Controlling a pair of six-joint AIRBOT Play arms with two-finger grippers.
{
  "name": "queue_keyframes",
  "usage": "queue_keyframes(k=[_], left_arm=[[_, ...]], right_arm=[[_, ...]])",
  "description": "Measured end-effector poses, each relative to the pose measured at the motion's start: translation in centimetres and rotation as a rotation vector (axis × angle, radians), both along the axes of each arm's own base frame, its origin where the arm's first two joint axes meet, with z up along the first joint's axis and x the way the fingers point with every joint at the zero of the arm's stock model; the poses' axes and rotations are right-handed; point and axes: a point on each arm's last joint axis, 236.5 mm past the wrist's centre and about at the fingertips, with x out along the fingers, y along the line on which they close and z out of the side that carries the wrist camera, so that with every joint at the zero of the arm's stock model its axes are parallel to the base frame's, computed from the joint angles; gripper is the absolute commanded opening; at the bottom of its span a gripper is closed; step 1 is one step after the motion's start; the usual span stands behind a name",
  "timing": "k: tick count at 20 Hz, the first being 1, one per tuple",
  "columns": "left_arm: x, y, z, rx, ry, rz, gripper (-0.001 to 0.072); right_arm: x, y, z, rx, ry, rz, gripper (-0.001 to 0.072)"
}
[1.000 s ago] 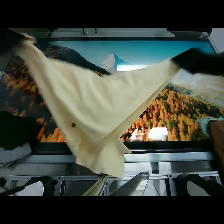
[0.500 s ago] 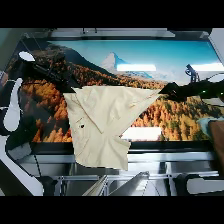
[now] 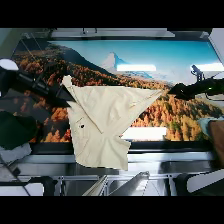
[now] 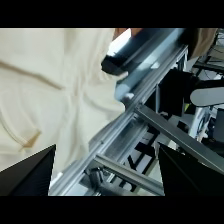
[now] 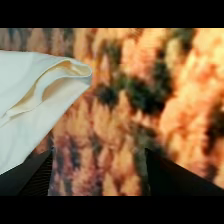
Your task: Fold the shirts.
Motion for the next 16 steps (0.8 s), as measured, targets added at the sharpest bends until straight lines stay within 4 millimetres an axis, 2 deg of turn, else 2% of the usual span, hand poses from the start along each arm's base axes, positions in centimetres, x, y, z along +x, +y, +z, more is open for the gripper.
queue_keyframes(k=[3,5,7,9,10,12,13,14,16], left_arm=[[-6.8,-1.1,-3.0,0.047,0.083,0.013,0.0708],[-10.2,-1.6,-5.4,0.087,0.136,0.043,0.0708],[-12.5,-1.7,-7.5,0.127,0.177,0.088,0.0708],[-14.2,-1.6,-9.1,0.159,0.212,0.127,0.0708],[-14.7,-1.4,-9.8,0.182,0.224,0.145,0.0708],[-15.6,-0.7,-11.2,0.240,0.247,0.159,0.0708],[-15.8,0.0,-11.9,0.280,0.258,0.164,0.0708],[-16.0,0.5,-12.4,0.311,0.271,0.164,0.0708],[-15.8,1.1,-13.4,0.357,0.297,0.171,0.0708]], right_arm=[[0.5,-0.3,-0.7,-0.019,0.004,0.071,0.0637],[0.9,0.0,-1.4,-0.035,0.002,0.119,0.0637],[1.6,0.8,-1.8,-0.038,-0.005,0.159,0.0636],[2.6,2.0,-2.4,-0.044,-0.016,0.198,0.0609],[3.1,2.6,-2.7,-0.053,-0.022,0.222,0.0504],[4.0,4.0,-3.2,-0.060,-0.034,0.257,0.0490],[4.5,4.5,-3.4,-0.064,-0.039,0.273,0.0450],[4.8,5.1,-3.6,-0.067,-0.045,0.285,0.0366],[5.2,5.8,-3.8,-0.075,-0.050,0.306,0.0342]])
